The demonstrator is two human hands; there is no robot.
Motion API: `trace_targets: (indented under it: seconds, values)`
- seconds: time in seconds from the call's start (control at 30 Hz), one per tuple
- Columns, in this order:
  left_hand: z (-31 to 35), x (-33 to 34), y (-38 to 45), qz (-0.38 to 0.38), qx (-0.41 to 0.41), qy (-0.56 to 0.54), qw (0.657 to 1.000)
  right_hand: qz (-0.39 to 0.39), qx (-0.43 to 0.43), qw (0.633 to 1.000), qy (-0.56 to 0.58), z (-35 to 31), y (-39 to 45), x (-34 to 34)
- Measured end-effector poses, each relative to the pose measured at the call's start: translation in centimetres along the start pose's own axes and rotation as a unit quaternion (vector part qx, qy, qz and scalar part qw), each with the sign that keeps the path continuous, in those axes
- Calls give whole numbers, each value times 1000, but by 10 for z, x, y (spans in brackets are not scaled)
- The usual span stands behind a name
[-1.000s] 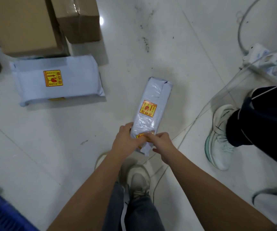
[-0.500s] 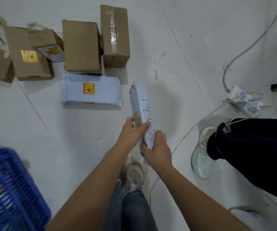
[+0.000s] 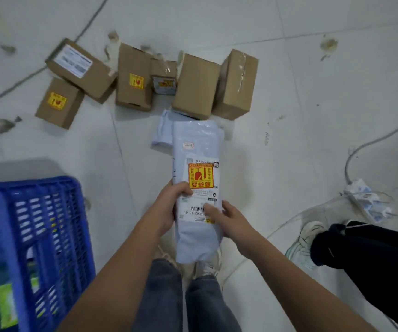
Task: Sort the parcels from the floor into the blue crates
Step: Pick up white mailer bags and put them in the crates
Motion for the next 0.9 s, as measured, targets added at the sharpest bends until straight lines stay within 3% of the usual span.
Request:
trace_targets:
  seconds: [0.17, 0.4, 0.6, 0.77, 0.9]
  values:
    - [40, -91, -39, 90, 81, -115, 986, -54, -27, 996, -69, -53, -3, 84]
    - [65, -207, -132, 215, 174, -231, 933, -167, -46, 972, -158, -97, -34, 214]
    - [16, -277, -185, 256, 213, -399, 854, -160, -59, 958, -231, -90, -48, 291]
    - [-51, -308, -201, 257, 189, -458, 830, -224, -46, 907, -353, -60, -50, 346]
    - [-95, -312, -203, 271, 168, -487, 813, -226, -9, 888, -401, -29, -40, 363]
Point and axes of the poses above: each hand's wrist, its own y-axis towards the middle knuckle, its own x-axis out of the palm, z = x × y, the point moved 9 cm from there along y, towards the middle knuckle, and after that the axes turned 3 degrees about -x, right-handed, at the moved point
